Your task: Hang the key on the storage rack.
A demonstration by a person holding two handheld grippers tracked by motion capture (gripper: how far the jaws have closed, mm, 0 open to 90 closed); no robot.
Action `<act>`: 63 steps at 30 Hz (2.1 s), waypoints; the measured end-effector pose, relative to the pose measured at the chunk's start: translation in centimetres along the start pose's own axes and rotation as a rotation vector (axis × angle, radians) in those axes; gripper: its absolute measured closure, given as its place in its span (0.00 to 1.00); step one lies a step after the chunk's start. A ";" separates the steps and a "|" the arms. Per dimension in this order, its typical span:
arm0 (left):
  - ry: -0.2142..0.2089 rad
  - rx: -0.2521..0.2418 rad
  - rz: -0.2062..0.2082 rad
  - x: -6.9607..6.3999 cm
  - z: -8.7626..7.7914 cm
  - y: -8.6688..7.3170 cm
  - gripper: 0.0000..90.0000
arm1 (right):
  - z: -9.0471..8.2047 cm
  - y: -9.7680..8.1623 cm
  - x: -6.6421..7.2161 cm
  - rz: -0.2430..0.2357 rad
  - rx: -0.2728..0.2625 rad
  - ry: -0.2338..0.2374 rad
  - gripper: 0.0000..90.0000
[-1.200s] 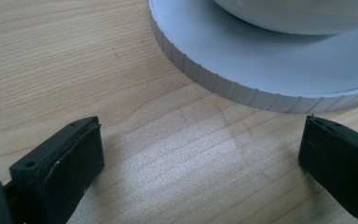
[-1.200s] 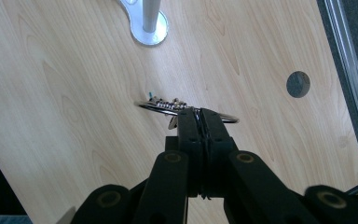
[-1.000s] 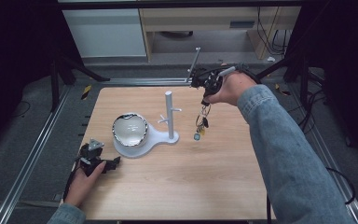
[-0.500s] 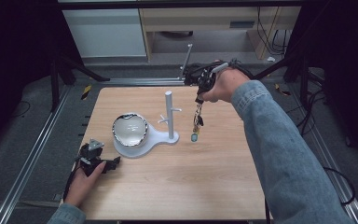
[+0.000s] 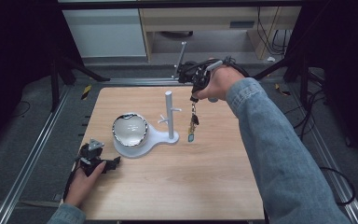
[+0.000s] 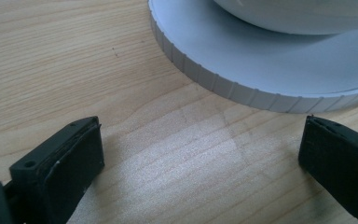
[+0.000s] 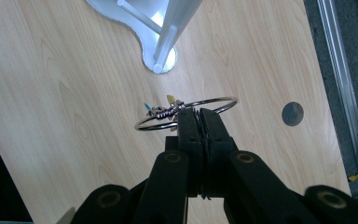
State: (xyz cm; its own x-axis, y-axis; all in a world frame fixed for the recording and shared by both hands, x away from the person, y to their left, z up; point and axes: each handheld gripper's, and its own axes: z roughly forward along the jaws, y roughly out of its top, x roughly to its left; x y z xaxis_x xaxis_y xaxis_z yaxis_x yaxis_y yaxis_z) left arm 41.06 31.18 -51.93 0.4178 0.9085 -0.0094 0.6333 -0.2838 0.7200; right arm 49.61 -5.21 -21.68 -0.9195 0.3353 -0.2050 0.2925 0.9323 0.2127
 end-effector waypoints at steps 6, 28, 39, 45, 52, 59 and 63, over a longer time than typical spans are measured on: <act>0.000 0.000 0.000 0.0 0.0 0.0 0.00 | 0.1 0.6 0.2 -0.009 0.001 -0.005 0.99; 0.000 0.000 0.001 0.0 0.0 0.0 0.00 | 0.2 3.0 0.8 -0.043 -0.011 0.005 0.99; -0.001 0.000 0.001 0.0 0.0 0.0 0.00 | 1.2 3.9 0.5 -0.045 0.006 0.020 0.99; -0.001 -0.001 -0.001 0.0 0.0 0.0 0.00 | 1.4 4.5 0.4 -0.049 0.017 0.026 0.99; -0.001 -0.001 -0.001 0.0 0.0 0.0 0.00 | 2.0 4.7 0.2 -0.044 0.023 0.035 0.99; -0.001 0.000 0.000 0.0 0.0 0.0 0.00 | 2.5 4.7 0.0 -0.038 0.027 0.043 0.98; -0.001 0.000 0.000 0.0 0.0 0.0 0.00 | 2.7 4.5 -0.2 -0.030 0.023 0.047 0.98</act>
State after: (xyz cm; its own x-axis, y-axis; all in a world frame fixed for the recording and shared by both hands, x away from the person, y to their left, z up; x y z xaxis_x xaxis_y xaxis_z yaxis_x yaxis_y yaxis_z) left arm 41.07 31.19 -51.93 0.4183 0.9083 -0.0099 0.6333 -0.2838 0.7200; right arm 51.81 -0.67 -23.28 -0.9391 0.3009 -0.1659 0.2702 0.9449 0.1848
